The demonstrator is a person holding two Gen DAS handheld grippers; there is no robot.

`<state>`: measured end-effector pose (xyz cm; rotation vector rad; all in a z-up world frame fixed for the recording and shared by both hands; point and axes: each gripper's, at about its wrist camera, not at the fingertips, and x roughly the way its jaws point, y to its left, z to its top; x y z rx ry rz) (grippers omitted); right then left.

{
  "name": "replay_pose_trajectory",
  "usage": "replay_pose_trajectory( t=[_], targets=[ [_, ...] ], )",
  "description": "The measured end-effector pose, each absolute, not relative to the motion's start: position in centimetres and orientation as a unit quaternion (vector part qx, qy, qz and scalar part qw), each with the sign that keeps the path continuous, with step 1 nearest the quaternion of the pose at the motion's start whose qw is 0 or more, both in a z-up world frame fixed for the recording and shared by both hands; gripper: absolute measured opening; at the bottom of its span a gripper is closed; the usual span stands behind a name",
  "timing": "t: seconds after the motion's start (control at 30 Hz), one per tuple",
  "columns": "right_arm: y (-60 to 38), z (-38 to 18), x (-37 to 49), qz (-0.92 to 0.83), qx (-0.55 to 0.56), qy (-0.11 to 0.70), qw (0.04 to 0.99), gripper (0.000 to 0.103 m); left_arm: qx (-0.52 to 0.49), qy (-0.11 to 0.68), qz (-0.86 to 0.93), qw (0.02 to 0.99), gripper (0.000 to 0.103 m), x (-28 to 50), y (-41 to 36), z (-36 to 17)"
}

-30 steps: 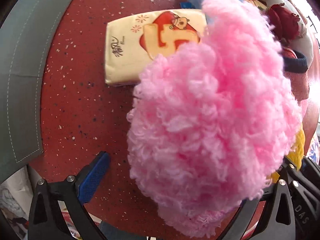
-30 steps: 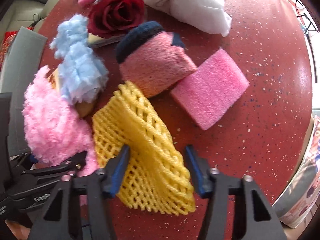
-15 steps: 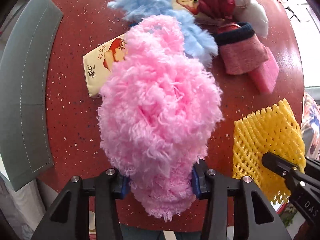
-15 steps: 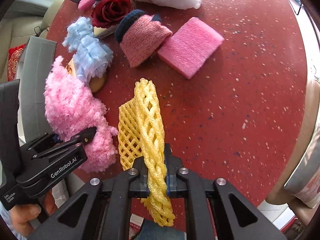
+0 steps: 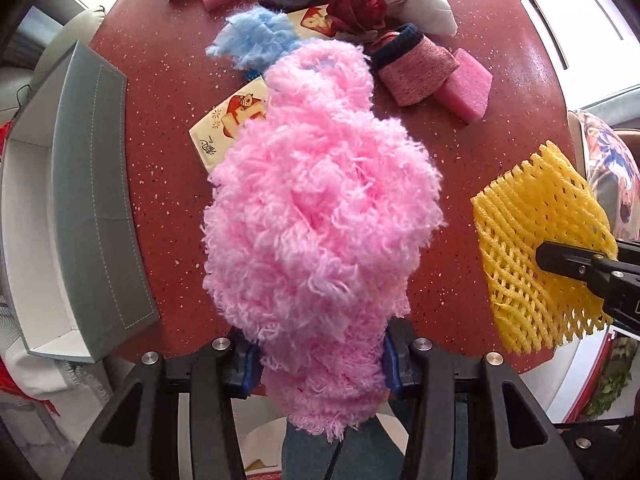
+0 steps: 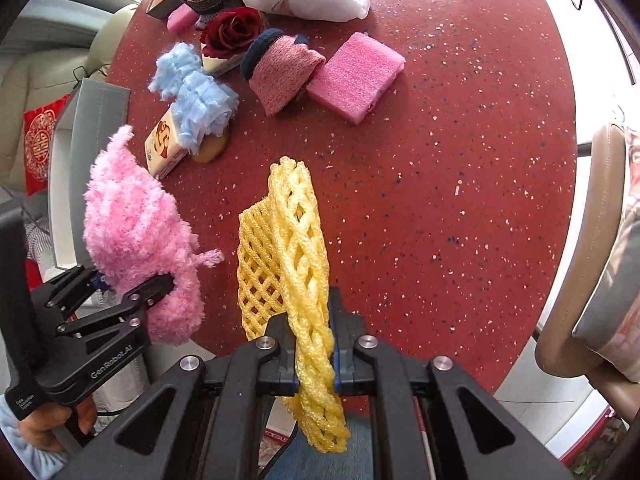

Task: Organize soft objects
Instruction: 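Carry the pink bundle and yellow net over the open box with both tools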

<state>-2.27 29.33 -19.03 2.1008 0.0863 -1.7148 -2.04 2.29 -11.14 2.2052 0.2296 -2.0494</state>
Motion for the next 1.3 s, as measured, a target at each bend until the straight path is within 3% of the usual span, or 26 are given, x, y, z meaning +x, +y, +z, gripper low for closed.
replay_pose_trajectory(
  t=[0.27,0.4,1.3],
  targets=[
    [27.4,-17.8,-2.7,-0.622,0.751,0.040,0.216,0.011,0.707,0.072,-0.701,0.056,0.048,0.2,4.8,-8.7],
    [26.6,-16.7,-3.2,-0.635,0.740,0.042,0.219,0.011,0.698,0.073,-0.710,0.056,0.048,1.0,5.2,-10.6],
    [26.9,-12.9,-4.5,-0.667,0.703,0.006,0.244,0.011,0.670,0.026,-0.736,0.092,0.048,3.3,5.9,-9.5]
  ],
)
